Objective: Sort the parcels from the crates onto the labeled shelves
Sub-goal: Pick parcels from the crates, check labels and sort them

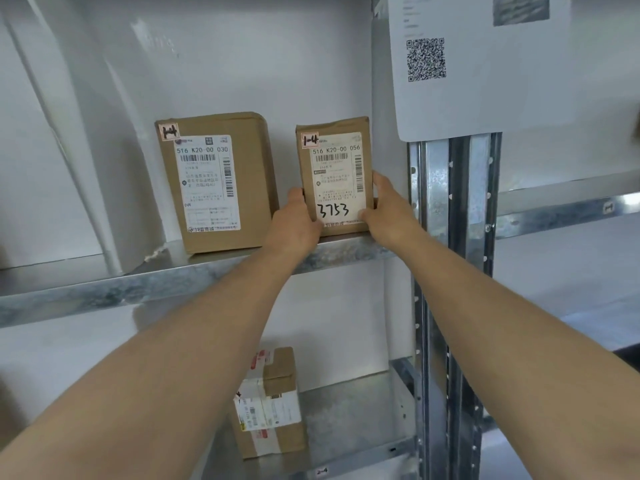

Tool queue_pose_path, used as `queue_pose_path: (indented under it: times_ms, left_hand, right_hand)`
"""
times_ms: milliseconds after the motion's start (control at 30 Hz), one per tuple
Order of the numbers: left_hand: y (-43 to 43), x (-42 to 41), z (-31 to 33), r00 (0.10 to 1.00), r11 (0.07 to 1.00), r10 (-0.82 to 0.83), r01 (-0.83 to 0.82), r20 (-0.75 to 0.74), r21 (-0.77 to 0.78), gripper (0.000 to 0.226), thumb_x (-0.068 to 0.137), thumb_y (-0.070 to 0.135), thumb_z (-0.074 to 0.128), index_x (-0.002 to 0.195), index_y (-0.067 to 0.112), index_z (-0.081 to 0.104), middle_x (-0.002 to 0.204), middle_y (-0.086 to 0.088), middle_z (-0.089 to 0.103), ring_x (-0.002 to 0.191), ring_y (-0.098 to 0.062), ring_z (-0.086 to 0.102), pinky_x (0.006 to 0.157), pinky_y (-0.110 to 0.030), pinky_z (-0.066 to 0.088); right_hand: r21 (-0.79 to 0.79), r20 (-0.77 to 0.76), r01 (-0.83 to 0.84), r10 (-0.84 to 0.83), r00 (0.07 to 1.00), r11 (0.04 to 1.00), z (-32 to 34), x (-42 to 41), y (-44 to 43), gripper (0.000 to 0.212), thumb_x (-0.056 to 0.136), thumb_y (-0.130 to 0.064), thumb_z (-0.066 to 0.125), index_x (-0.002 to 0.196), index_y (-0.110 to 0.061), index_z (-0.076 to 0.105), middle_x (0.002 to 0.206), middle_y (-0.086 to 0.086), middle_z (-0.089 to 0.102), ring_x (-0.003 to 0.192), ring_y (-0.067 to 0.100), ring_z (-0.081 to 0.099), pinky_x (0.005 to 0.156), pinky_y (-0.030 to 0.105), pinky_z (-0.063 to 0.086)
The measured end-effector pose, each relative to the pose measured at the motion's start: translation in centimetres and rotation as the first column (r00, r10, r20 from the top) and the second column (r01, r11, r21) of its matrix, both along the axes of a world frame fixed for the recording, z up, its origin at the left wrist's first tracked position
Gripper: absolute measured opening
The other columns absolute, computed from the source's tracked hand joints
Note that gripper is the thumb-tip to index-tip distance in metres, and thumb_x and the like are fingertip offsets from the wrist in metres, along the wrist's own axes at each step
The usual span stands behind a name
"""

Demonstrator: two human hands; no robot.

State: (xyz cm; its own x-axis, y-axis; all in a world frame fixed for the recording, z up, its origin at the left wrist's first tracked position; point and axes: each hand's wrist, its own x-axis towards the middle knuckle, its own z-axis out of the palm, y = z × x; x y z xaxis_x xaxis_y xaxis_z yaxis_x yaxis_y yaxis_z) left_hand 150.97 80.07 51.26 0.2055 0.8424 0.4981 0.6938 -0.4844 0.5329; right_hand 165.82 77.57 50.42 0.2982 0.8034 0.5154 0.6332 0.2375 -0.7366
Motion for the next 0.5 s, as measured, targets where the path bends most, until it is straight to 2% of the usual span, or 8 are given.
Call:
queue_pose_path:
  times_ms: [167,267,333,400,500]
  left_hand:
    - [-0.2,-0.1,-0.2,1.000,1.000,-0.001,0.002,0.004,-0.019,0.048,0.094,0.013,0.055,0.136,0.010,0.033,0.127,-0.011,0.058,0.111,-0.030,0.058,0.077,-0.028,0.039]
    - [-1.4,-0.5,-0.2,1.000,1.000,-0.018,0.018,0.017,-0.020,0.054,0.094,0.014,0.056,0.140,0.009,0.028,0.132,-0.012,0.054,0.116,-0.029,0.055,0.082,-0.030,0.041]
    - [-2.9,-1.1,-0.3,0.999,0.998,-0.040,0.039,0.024,0.054,0.060,0.093,0.018,0.058,0.143,0.012,0.026,0.137,-0.012,0.049,0.121,-0.028,0.051,0.089,-0.032,0.042]
    - [-4.8,-2.2,-0.6,0.999,0.982,-0.023,0.028,-0.030,0.184,0.064,0.093,0.025,0.057,0.147,0.017,0.024,0.143,-0.007,0.043,0.123,-0.025,0.049,0.092,-0.032,0.040]
    - [-7.3,-4.8,-2.1,0.995,0.946,0.053,-0.022,-0.088,0.323,0.059,0.093,0.034,0.055,0.146,0.023,0.030,0.142,0.000,0.043,0.122,-0.021,0.047,0.090,-0.030,0.040]
  right_hand:
    - [-0.040,0.005,0.021,-0.021,1.000,0.999,-0.3,-0.2,0.1,0.068,0.094,0.000,0.049,0.152,-0.018,0.017,0.133,0.009,0.055,0.114,0.026,0.056,0.083,0.030,0.046]
    - [-0.036,0.013,0.041,-0.040,0.999,0.999,-0.5,-0.4,-0.9,0.073,0.094,-0.003,0.054,0.153,-0.014,0.013,0.142,0.010,0.047,0.127,0.027,0.049,0.092,0.029,0.041]
    - [0.017,0.080,0.063,-0.064,0.995,0.998,-0.8,-0.8,-2.3,0.071,0.093,-0.005,0.058,0.152,-0.015,0.018,0.144,0.012,0.042,0.131,0.026,0.042,0.092,0.024,0.035]
    - [0.107,0.194,0.094,-0.114,0.974,0.990,-1.2,-1.4,-4.1,0.068,0.092,-0.008,0.060,0.149,-0.016,0.025,0.143,0.012,0.040,0.133,0.024,0.037,0.094,0.024,0.031]
    - [0.180,0.279,0.115,-0.163,0.947,0.977,-2.0,-2.7,-6.2,0.066,0.090,-0.013,0.059,0.149,-0.018,0.029,0.143,0.011,0.038,0.133,0.026,0.035,0.101,0.036,0.036]
